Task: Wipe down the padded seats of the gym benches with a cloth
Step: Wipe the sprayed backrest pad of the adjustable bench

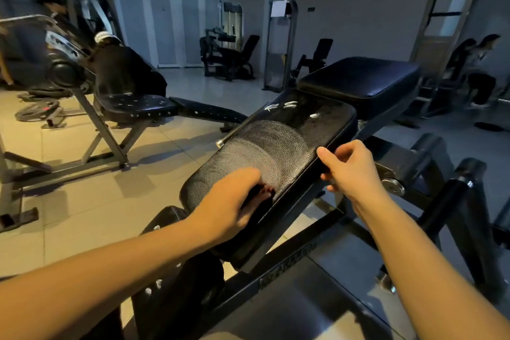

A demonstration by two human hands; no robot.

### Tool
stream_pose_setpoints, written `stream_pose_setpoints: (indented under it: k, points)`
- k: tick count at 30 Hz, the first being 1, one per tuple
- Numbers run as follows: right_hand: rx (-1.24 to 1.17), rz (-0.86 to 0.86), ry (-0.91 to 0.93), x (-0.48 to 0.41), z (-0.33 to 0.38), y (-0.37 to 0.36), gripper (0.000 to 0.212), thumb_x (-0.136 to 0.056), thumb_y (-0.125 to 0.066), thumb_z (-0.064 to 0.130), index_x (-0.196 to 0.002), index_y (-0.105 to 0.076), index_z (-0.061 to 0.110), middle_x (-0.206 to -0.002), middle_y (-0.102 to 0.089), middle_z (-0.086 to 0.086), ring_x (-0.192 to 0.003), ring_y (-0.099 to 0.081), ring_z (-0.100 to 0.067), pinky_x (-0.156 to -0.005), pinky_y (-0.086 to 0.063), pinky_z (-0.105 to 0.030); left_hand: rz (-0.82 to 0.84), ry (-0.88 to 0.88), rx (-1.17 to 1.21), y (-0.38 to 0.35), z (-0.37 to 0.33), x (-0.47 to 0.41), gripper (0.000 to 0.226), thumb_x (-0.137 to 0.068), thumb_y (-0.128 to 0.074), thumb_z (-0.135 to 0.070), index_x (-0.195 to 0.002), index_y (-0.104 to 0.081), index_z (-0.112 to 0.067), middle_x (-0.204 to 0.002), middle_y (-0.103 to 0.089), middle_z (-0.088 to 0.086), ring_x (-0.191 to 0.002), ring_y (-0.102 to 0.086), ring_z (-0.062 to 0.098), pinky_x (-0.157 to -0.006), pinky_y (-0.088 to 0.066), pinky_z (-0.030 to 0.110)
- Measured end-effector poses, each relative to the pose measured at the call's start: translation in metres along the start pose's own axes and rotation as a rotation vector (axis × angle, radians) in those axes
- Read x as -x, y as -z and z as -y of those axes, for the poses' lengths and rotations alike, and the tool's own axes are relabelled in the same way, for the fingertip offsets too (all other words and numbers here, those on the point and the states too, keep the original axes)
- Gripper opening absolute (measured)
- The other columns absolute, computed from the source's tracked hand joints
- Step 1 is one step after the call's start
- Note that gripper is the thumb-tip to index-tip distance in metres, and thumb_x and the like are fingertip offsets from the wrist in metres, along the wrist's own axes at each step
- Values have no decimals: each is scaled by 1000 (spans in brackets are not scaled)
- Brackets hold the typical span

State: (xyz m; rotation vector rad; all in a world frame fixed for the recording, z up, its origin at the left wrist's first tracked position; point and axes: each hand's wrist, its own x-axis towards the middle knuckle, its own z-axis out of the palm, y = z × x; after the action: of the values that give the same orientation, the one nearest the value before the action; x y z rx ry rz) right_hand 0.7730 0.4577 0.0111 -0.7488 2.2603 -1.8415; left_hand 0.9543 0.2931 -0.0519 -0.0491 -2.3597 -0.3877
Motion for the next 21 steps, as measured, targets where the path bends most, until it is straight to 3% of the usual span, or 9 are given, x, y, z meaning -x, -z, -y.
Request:
stream_pose_setpoints:
  k: [2, 4, 7, 10, 13, 15, 17, 21]
  points:
    - [15, 28, -14, -1, 4, 0, 29, -96, -69, 33, -108, -54, 11, -97, -63, -8, -78, -69, -20, -58, -58, -32, -13, 89, -81, 12, 23, 5, 24, -100, -52, -41, -91, -50, -19, -83, -54, -5, -76, -50, 16, -65, -35, 30]
    - [47, 32, -8, -1, 6, -1, 25, -97, -68, 32, -102, -56, 11, -91, -63, -8, -75, -68, -19, -57, -59, -33, -89, 288, -134, 18, 54, -9, 22, -100, -54, -37, -90, -38, -26, -79, -50, -7, -79, -55, 25, -64, -31, 33]
    - [73, 32, 10, -4, 5, -1, 24, -97, -68, 33, -99, -56, 12, -87, -63, -7, -71, -67, -18, -51, -54, -30, -175, 552, -167, 13, 73, -41, 23, -102, -56, -31, -94, -40, -17, -80, -52, -1, -85, -58, 36, -66, -29, 36]
    - [83, 53, -7, -4, 6, 2, 26, -96, -69, 36, -99, -58, 12, -87, -64, -7, -70, -68, -19, -52, -53, -30, -209, 418, -55, -5, 31, -47, 23, -101, -58, -31, -92, -41, -17, -79, -51, -4, -78, -52, 24, -66, -29, 34]
    - [82, 52, -23, -4, 2, 7, 31, -92, -73, 39, -98, -61, 11, -87, -65, -8, -71, -70, -21, -57, -57, -33, -60, 108, 22, -8, -6, -17, 19, -100, -60, -33, -95, -52, -16, -85, -55, -5, -77, -49, 14, -67, -36, 29]
    - [118, 6, -4, -3, 1, 9, 35, -88, -77, 42, -97, -63, 12, -90, -67, -9, -73, -71, -23, -60, -60, -35, 2, 8, 22, 3, 7, 1, 20, -99, -58, -37, -95, -56, -18, -85, -55, -11, -77, -50, 8, -68, -39, 21]
    - [161, -53, 40, -2, -1, 10, 40, -84, -80, 46, -101, -61, 16, -94, -67, -7, -77, -71, -25, -64, -62, -40, 9, 55, -7, 16, 40, 2, 16, -100, -58, -39, -93, -53, -25, -81, -52, -20, -75, -49, 2, -67, -38, 15]
    - [168, -93, 96, -1, -1, 5, 44, -83, -81, 43, -111, -56, 19, -103, -65, -7, -83, -71, -26, -68, -63, -44, -112, 277, -99, 16, 97, -52, 22, -101, -59, -33, -92, -42, -21, -73, -47, -14, -73, -50, 18, -63, -30, 33]
